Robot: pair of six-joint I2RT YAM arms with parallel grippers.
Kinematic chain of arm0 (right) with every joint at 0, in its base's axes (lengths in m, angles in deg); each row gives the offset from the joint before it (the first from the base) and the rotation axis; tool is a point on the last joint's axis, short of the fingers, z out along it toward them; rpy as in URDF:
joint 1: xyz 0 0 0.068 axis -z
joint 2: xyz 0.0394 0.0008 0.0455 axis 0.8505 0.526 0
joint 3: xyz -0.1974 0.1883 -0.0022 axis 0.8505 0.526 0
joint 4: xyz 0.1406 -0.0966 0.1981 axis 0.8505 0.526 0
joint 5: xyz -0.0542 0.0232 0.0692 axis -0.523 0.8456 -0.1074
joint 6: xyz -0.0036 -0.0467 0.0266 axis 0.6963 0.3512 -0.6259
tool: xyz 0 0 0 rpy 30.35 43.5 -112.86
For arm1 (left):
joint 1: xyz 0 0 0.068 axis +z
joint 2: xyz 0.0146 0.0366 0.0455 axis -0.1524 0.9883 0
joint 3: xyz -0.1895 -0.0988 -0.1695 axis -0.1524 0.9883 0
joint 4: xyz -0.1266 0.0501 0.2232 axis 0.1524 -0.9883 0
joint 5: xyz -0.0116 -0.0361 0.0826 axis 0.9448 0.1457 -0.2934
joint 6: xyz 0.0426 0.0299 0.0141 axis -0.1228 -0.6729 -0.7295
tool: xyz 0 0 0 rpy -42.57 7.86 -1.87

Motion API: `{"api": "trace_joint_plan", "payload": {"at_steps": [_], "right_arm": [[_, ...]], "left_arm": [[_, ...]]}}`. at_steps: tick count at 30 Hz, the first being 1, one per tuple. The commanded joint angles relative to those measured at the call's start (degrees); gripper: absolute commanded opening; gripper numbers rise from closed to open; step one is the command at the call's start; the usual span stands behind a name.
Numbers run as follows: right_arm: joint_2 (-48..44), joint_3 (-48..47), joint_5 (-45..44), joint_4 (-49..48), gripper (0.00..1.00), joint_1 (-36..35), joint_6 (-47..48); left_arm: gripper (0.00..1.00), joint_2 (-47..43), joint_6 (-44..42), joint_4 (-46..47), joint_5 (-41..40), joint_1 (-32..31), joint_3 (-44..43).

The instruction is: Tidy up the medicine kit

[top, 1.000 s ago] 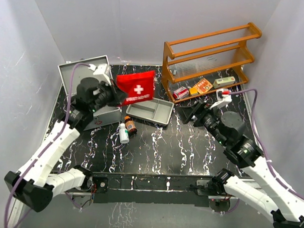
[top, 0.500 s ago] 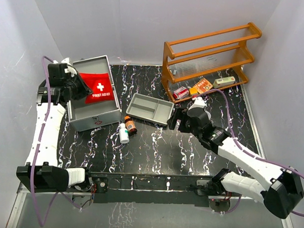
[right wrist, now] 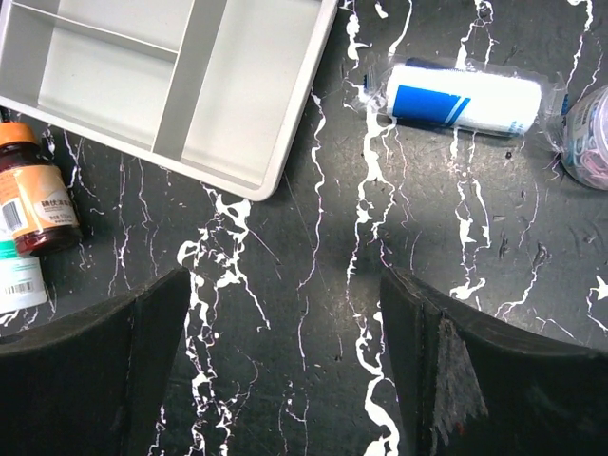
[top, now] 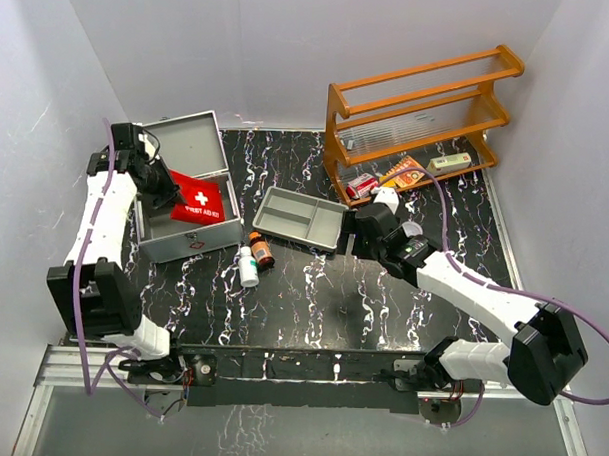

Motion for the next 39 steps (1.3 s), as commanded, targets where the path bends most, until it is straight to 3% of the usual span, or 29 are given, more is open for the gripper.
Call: {"api": "trace_joint_plan", "payload": {"at_steps": [1,15,18,23,29,33,39], "right_arm": [[-0.16,-2.12,-2.38,-2.6,0.79,0.1,2.4],[4.6,-3.01,-3.68,-9.38,0.79,0.13,4.59],[5.07,-3.2,-3.99,-9.55,0.79,0.17,4.8],[5.0,-3.37,-4.31,-9.81,0.79,0.15,5.72],[5.4,-3.96,-4.52,-9.91,0.79,0.18,6.69],[6.06,-4.93,-4.05,-9.84,0.79,0.15,7.46],[6.85,-6.96,-0.73,-9.56,0.79,0.12,9.97]], "left_arm": [[0.0,2.44,-0.54,-0.85,4.29,2.05,-2.23],[0.02,14.25,-6.46,0.25,10.28,6.42,-2.83],[0.1,14.55,-6.03,1.14,10.51,6.98,-2.5],[0.38,14.91,-5.68,-1.89,-0.55,7.21,-6.18],[0.48,12.25,-5.81,-3.97,-12.93,7.17,-8.67],[0.52,9.75,-6.06,-3.08,-13.93,7.07,-9.79],[0.59,5.31,-7.27,0.2,-8.63,5.83,-9.2]]}}
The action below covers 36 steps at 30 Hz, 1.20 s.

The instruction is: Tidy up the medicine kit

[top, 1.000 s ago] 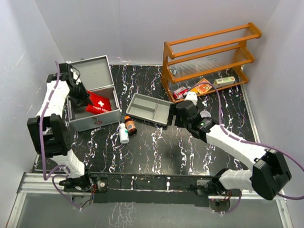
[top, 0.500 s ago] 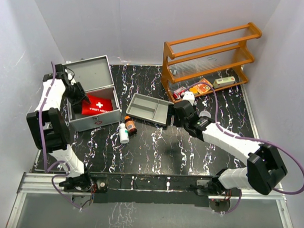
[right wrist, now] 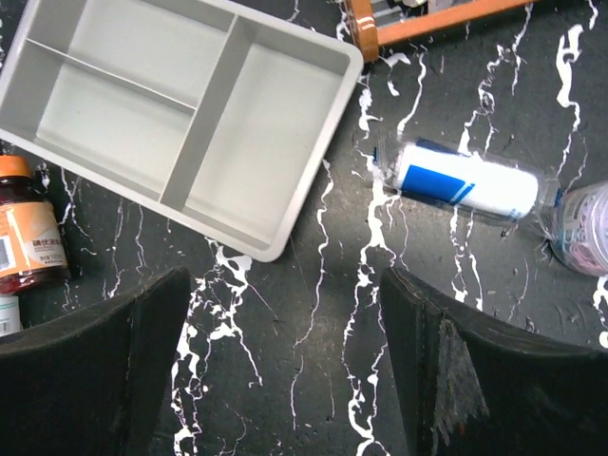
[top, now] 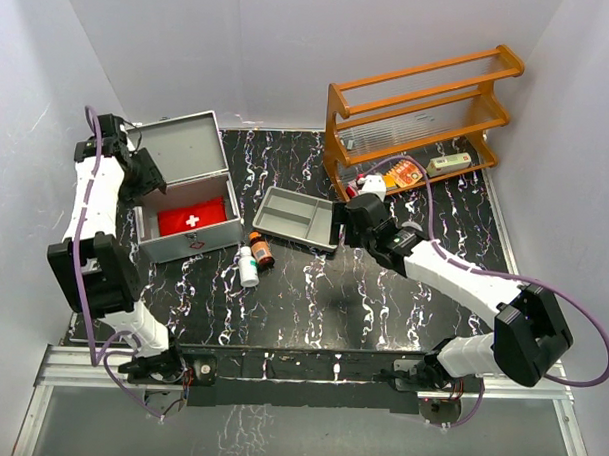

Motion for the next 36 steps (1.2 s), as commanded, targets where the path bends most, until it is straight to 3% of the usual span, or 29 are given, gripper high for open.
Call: {"api": "trace_joint_plan", "payload": {"at_steps": [1,4,10,15,21,28,36], "right_arm": [[0.47,-4.31,3.02,-2.95,0.79,0.12,3.17],[1.67,-6.1,7.17,-2.61,0.8,0.1,4.03],[5.78,-9.58,12.18,-3.11,0.8,-2.27,3.22],[11.1,-12.37,13.25,-5.71,0.8,-7.94,1.18],[21.0,-19.84,13.66,-5.2,0.76,-13.68,-1.9],[31.01,-28.72,13.46,-2.09,0.69,-15.37,-2.37],[35.08,-30.79,13.14,-0.34,0.65,-15.44,-1.91]], "left_arm": [[0.6,-7.09,-2.01,2.25,4.75,-1.4,-1.59],[0.63,-8.94,-2.3,4.16,9.33,-3.92,-0.97],[0.66,-14.0,0.64,6.5,6.09,-13.22,1.49],[0.7,-22.24,3.53,12.08,9.94,-14.73,8.59],[0.73,-28.45,3.75,11.08,9.21,-15.95,11.23],[0.73,-31.86,6.25,10.44,10.8,-16.24,14.07],[0.73,-32.59,6.84,10.33,10.83,-16.9,14.23]]}}
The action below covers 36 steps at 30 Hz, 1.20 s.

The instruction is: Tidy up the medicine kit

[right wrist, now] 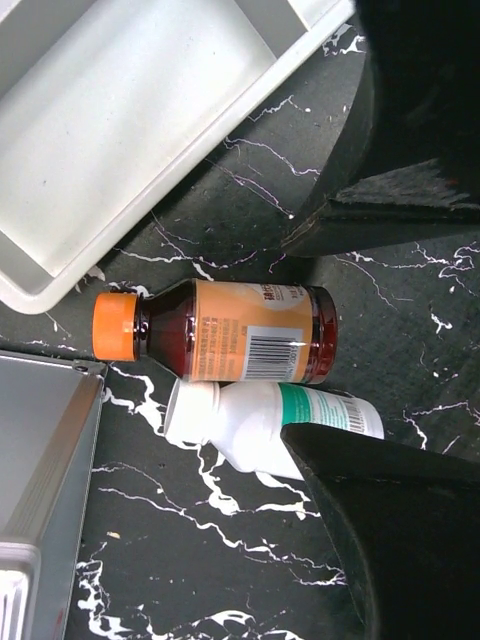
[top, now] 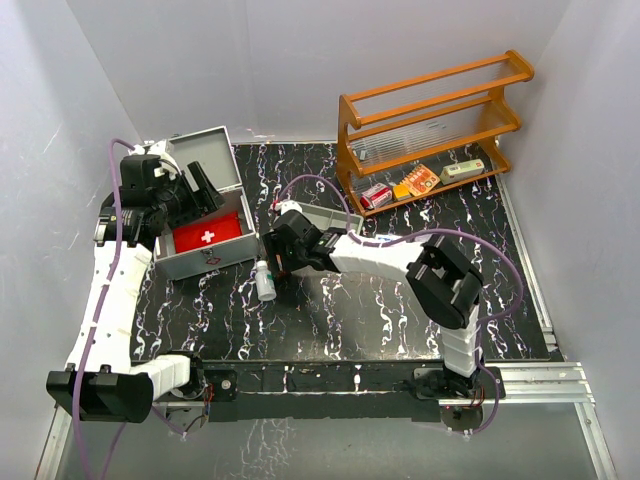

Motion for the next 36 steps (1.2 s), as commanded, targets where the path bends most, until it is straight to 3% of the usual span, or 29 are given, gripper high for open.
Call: {"api": "trace_joint_plan", "payload": {"at_steps": [1,13,22,28,36], "right_arm": [[1.4,-3.34,-0.22,0.72,0.64,-0.01,0.09],[5.47,-5.23,-0.67,2.94,0.56,-0.01,2.71],[4.6,-5.53,-0.31,2.98,0.31,-0.01,9.89],[-2.68,-4.14,0.56,3.17,0.3,1.1,15.4],[-9.0,-4.79,6.16,3.42,0.3,8.73,18.5]], "left_arm": [[0.73,-1.76,0.5,-0.1,1.1,-0.42,0.11],[0.73,0.6,0.15,0.12,1.08,-0.82,-1.78],[0.74,3.76,0.58,0.58,1.4,-1.04,-4.86],[0.74,6.67,1.3,0.99,1.79,-1.04,-6.88],[0.74,11.82,1.95,2.15,2.88,-1.04,-11.29]]}}
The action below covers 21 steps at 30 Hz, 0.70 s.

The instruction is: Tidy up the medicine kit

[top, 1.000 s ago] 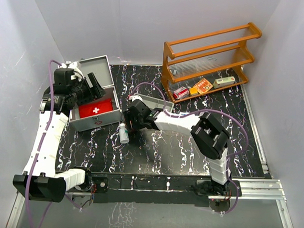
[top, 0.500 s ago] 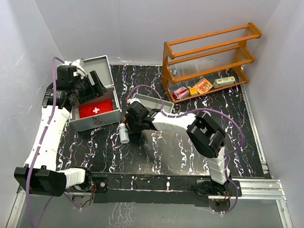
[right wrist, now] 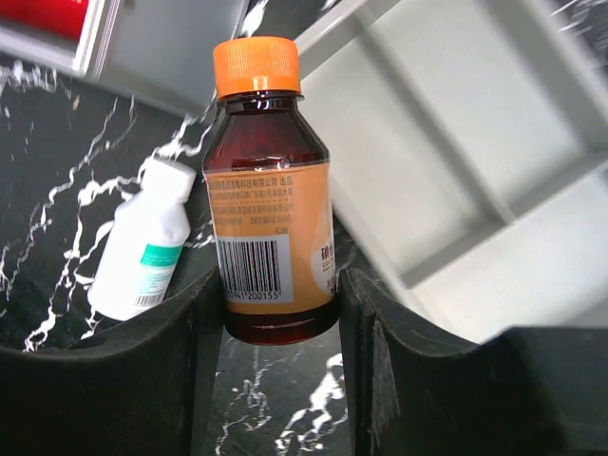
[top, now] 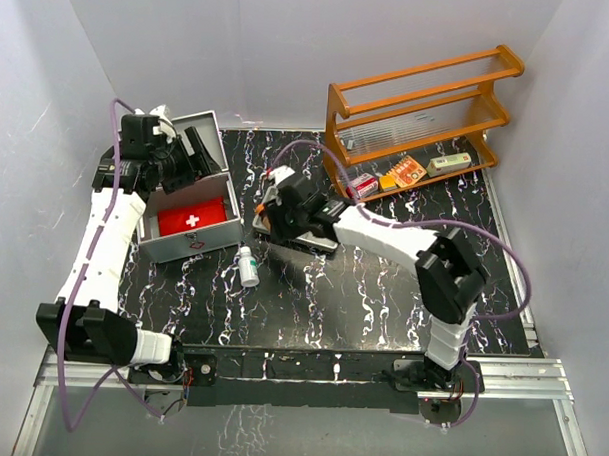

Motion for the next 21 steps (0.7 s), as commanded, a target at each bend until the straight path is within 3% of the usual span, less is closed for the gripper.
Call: {"api": "trace_joint_plan", "payload": {"at_steps": [1,7,12,21], "right_arm": [[-5.36,-2.37,1.79,-2.93,0.3,5.03,4.17],[-3.27,-2.8,7.77,-3.98,0.29,11.43,14.87],[2.73,-9.22,7.57,0.3,0.28,12.9,24.5],[11.74,-18.48,5.44,4.43,0.3,14.31,29.8]], "left_arm": [[0.74,1.66,0.57,0.9,1.88,-0.26,-4.97],[0.74,5.86,2.37,3.33,5.47,-0.33,-6.53],[0.74,8.08,3.36,3.84,6.91,-0.26,-7.5],[0.74,9.43,3.7,4.07,8.01,-0.34,-8.11]]}}
